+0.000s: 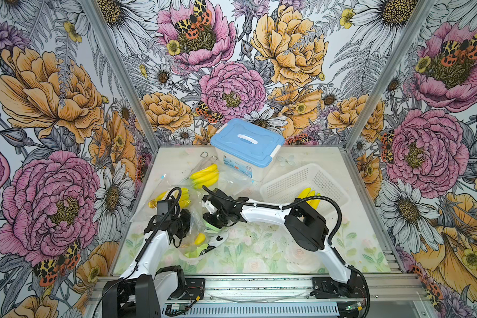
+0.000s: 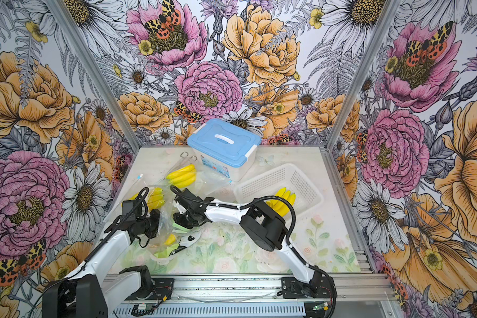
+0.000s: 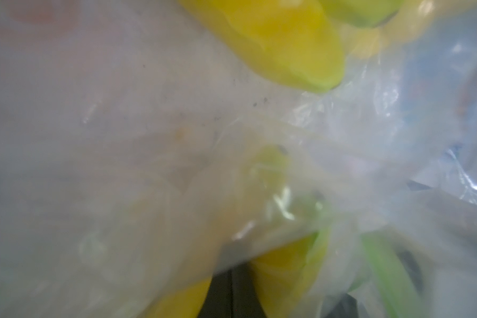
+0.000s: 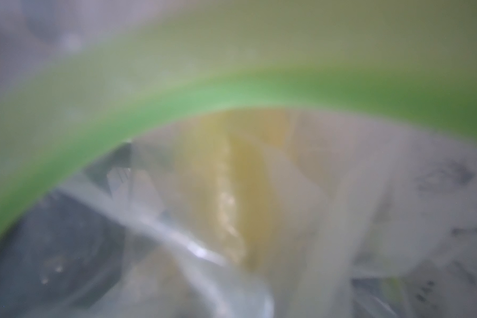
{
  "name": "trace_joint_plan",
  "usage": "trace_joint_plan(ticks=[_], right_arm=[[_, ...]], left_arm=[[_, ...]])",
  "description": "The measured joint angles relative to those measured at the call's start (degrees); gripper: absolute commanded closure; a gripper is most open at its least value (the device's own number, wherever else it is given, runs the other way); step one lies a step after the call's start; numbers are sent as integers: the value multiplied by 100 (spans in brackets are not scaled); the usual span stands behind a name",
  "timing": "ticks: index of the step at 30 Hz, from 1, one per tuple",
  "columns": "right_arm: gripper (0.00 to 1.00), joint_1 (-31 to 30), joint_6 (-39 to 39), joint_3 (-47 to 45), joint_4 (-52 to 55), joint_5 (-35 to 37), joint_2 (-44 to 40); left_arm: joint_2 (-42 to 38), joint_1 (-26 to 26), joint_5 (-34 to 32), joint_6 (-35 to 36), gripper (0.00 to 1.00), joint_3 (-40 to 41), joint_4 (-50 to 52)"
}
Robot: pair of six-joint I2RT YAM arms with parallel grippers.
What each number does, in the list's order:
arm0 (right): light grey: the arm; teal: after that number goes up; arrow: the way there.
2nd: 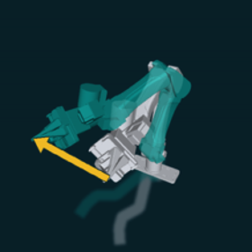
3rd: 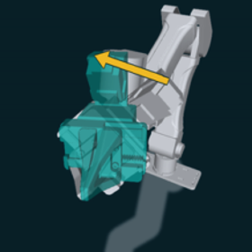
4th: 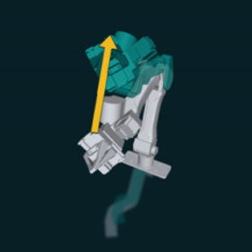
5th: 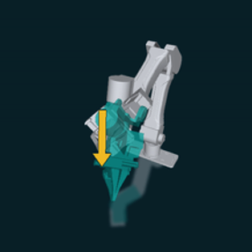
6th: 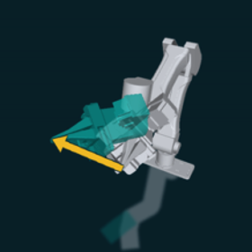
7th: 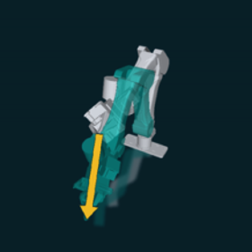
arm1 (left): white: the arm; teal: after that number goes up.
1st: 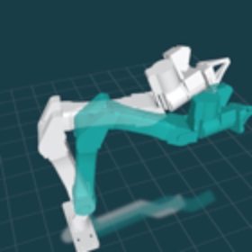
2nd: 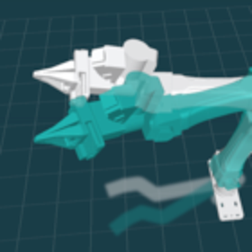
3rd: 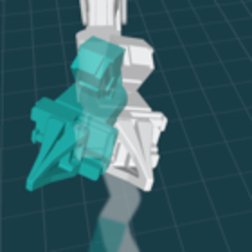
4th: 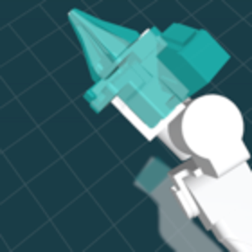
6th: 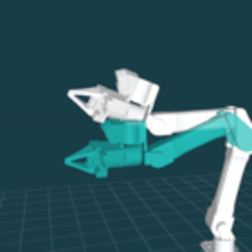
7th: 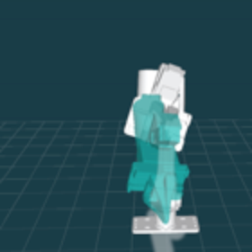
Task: Open the zip-top bag and take out the banana
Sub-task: Pick up the banana from the zipper food storage bag.
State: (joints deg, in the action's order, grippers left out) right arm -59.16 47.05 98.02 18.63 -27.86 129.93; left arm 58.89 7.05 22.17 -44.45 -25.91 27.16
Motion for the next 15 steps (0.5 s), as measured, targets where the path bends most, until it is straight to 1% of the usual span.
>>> trace_joint_plan(ticks=[6,7,9,10,12,15], right_arm=[[91,72,2,-13,7,66,-33],[91,92,-4,-42,4,87,-59],[91,149,-24,-162,24,136,-162],[91,179,-42,-236,31,162,-219],[91,254,-74,-420,70,210,-365],[92,339,-199,-706,105,245,-608]], left_arm=[[-4,0,96,28,99,-142,133],[-4,0,133,46,92,-212,157],[-4,0,219,92,69,-398,179],[-4,0,262,111,59,-481,173],[-4,0,326,140,47,-643,175],[-4,11,402,221,31,-846,175]])
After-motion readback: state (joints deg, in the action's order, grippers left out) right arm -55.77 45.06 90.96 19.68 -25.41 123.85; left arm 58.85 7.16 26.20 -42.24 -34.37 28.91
